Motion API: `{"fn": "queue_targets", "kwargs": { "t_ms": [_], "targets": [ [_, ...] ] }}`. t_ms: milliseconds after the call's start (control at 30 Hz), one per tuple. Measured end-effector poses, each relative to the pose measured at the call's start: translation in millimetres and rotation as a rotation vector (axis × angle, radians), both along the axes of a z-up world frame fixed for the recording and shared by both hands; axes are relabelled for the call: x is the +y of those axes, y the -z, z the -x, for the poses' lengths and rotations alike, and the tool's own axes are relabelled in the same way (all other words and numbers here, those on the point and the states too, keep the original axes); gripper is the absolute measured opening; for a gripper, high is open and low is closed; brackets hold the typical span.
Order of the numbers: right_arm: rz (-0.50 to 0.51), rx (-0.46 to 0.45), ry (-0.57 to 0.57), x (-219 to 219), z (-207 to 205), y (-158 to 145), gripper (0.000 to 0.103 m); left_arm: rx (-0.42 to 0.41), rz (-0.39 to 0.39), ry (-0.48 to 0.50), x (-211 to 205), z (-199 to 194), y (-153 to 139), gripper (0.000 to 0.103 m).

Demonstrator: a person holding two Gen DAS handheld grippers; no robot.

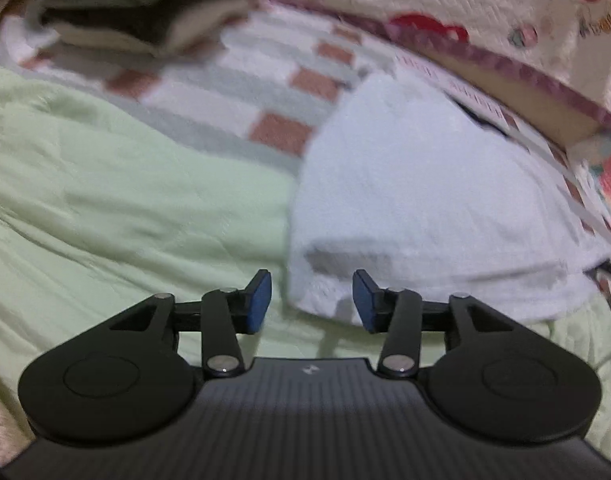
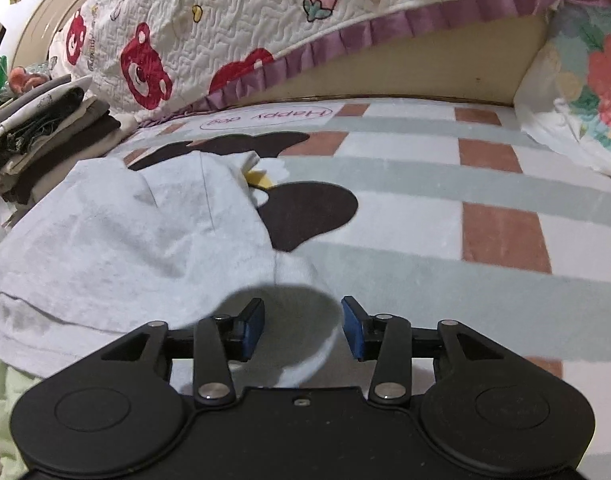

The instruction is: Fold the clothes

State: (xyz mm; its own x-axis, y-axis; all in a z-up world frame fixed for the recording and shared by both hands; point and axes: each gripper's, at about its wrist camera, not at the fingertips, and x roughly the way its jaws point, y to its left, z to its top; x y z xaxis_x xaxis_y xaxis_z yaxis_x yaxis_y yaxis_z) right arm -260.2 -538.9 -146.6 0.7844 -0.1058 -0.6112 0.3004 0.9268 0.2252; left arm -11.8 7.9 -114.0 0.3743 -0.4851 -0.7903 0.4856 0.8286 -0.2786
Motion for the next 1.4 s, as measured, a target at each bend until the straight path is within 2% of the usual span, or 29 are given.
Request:
{"fn": "queue_targets", "kwargs": {
  "t_ms": [67, 167, 300, 400, 433, 467, 500, 533, 567, 667, 733, 933, 1000, 1067, 1167, 1300, 1333, 1400],
  "targets": [
    [-0.034, -0.036, 0.025, -4, -1, -6, 0.002, 0.023, -0.022, 0.039, -8, 1, 9, 0.047],
    [-0.053, -0.121, 0.085, -10, 4, -25, 0.002, -0.004, -0.070, 0.051, -21, 2, 17, 0.048],
    [-0.004, -0.168, 0.082, -4, 7, -51, 0.001, -0.017, 0.016, -0.018, -22, -2, 16, 0.045],
    [0.033, -0.202, 0.081, 0, 9, -70, 0.002, -0.103, -0.002, -0.035, -27, 1, 11, 0.041],
    [0.045, -0.214, 0.080, 2, 9, -77, 0.002, -0.124, -0.012, -0.040, -28, 3, 10, 0.034],
    [0.058, -0.225, 0.080, 3, 10, -83, 0.002, -0.139, -0.023, -0.040, -29, 4, 8, 0.022],
    [0.070, -0.237, 0.079, 5, 11, -90, 0.002, -0.168, -0.042, -0.043, -30, 6, 5, 0.017],
    [0.082, -0.248, 0.078, 7, 11, -97, 0.002, -0.204, -0.059, -0.047, -30, 9, 1, 0.008],
    [0.094, -0.260, 0.078, 8, 12, -103, 0.002, -0.244, -0.068, -0.056, -30, 13, -5, 0.004],
    [0.054, -0.264, 0.071, 15, 29, -110, 0.002, -0.393, -0.117, -0.090, -33, 28, -29, 0.005],
    [0.025, -0.265, 0.067, 19, 40, -114, 0.002, -0.454, -0.100, -0.119, -32, 36, -47, 0.005],
    [-0.062, -0.269, 0.053, 33, 75, -127, 0.002, -0.543, -0.076, -0.176, -13, 52, -96, 0.004],
    [-0.091, -0.271, 0.048, 38, 87, -131, 0.002, -0.573, -0.067, -0.196, -7, 57, -112, 0.000],
    [-0.121, -0.272, 0.044, 42, 98, -135, 0.002, -0.600, -0.089, -0.248, 5, 63, -128, 0.000],
    [-0.164, -0.274, 0.037, 49, 116, -141, 0.002, -0.553, -0.042, -0.241, 35, 68, -144, 0.000],
    [-0.054, -0.184, 0.024, 61, 112, -128, 0.002, -0.343, 0.079, -0.137, 51, 58, -125, 0.003],
    [-0.049, -0.177, 0.029, 59, 107, -125, 0.002, -0.287, 0.079, -0.084, 48, 54, -114, 0.006],
    [-0.058, -0.211, 0.029, 52, 96, -127, 0.002, -0.255, 0.039, -0.004, 36, 52, -98, 0.016]
  ]
}}
